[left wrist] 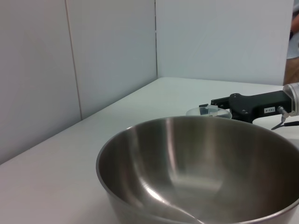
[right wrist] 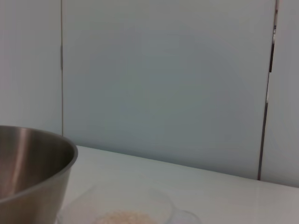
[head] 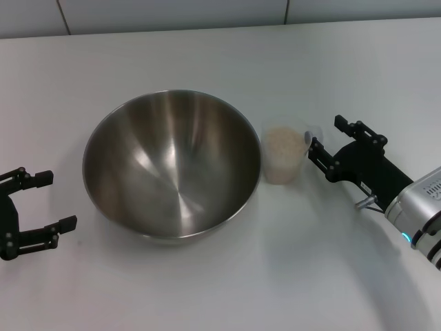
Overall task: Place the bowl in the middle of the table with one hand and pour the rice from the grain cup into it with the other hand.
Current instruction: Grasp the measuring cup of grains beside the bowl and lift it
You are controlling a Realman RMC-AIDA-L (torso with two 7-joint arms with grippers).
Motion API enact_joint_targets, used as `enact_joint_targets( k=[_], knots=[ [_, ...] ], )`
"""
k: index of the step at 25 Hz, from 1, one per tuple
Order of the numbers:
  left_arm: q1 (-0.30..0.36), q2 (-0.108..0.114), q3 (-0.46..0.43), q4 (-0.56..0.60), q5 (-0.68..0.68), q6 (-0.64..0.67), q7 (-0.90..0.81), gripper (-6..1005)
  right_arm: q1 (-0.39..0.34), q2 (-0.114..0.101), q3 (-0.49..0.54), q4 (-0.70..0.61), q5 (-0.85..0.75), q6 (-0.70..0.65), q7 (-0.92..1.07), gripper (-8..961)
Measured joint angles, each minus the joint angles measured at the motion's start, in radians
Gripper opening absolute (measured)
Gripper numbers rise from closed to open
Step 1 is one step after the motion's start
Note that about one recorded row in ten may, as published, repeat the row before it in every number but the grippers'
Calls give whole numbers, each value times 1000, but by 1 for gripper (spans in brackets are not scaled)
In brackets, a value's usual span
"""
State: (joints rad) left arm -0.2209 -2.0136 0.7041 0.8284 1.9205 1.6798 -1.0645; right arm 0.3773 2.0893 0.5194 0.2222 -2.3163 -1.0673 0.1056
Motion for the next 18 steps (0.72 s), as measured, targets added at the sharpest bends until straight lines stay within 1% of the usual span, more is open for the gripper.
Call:
enact_joint_targets(
  k=[2, 13, 15, 18],
  knots=[
    [0, 0, 0, 0, 0, 0, 0, 836, 1, 0, 0, 0, 0, -2, -2, 744],
    [-1, 0, 4, 0, 0, 1, 0, 836, -5, 0, 5, 2, -1, -38, -5, 284],
    [-3, 1, 6, 0, 0, 0, -3, 836, -9, 0, 7, -3, 0, -67, -5, 58],
    [-5, 2, 7, 0, 1, 0, -5, 836, -10, 0, 11, -5, 3, -83, -5, 45]
  ],
)
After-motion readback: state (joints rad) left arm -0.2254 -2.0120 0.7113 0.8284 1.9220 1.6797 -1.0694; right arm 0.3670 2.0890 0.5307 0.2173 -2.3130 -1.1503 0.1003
